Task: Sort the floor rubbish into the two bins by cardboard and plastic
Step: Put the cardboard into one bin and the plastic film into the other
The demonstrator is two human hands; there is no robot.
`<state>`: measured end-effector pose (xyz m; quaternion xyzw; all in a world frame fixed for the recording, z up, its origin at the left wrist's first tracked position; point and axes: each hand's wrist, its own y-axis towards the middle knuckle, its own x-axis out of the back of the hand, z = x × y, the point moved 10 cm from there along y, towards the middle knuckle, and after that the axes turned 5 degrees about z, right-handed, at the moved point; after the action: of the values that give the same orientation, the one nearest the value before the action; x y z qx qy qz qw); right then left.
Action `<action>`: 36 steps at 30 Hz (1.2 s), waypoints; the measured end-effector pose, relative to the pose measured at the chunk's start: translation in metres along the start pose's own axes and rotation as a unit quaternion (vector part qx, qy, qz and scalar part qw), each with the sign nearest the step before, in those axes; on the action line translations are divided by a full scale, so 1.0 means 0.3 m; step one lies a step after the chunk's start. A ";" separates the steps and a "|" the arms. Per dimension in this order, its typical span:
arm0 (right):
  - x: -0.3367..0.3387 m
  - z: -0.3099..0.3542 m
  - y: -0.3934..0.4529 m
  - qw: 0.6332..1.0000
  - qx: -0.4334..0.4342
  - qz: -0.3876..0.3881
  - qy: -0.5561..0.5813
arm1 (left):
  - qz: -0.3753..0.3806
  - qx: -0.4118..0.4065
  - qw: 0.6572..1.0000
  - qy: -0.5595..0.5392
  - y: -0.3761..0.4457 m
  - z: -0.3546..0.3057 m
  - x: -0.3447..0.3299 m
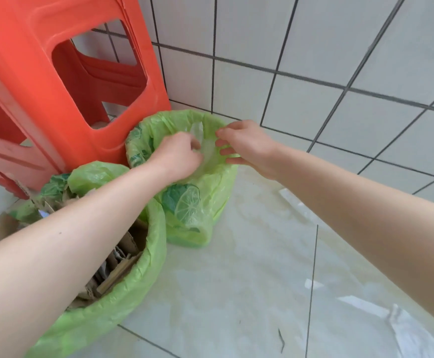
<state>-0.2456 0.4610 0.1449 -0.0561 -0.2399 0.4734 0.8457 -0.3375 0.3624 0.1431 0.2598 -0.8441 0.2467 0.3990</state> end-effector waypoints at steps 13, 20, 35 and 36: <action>0.051 -0.620 -0.615 0.994 -0.088 0.004 -0.062 | 0.080 -0.195 0.975 -0.067 -0.519 -0.247 -0.485; -0.034 -0.882 -1.013 0.983 -0.118 0.029 -0.140 | 0.229 -0.218 0.949 -0.003 -0.820 -0.164 -0.796; -0.320 -1.208 -1.427 0.884 -0.162 0.134 -0.418 | 0.363 -0.223 0.829 0.363 -1.073 0.201 -1.050; -0.319 -1.216 -1.432 0.881 -0.164 0.125 -0.425 | 0.353 -0.227 0.832 0.363 -1.072 0.207 -1.049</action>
<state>0.2124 0.1958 -0.0711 -0.0165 -0.6413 0.5074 0.5753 0.0051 0.1607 -0.0767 -0.2622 -0.7047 0.2492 0.6104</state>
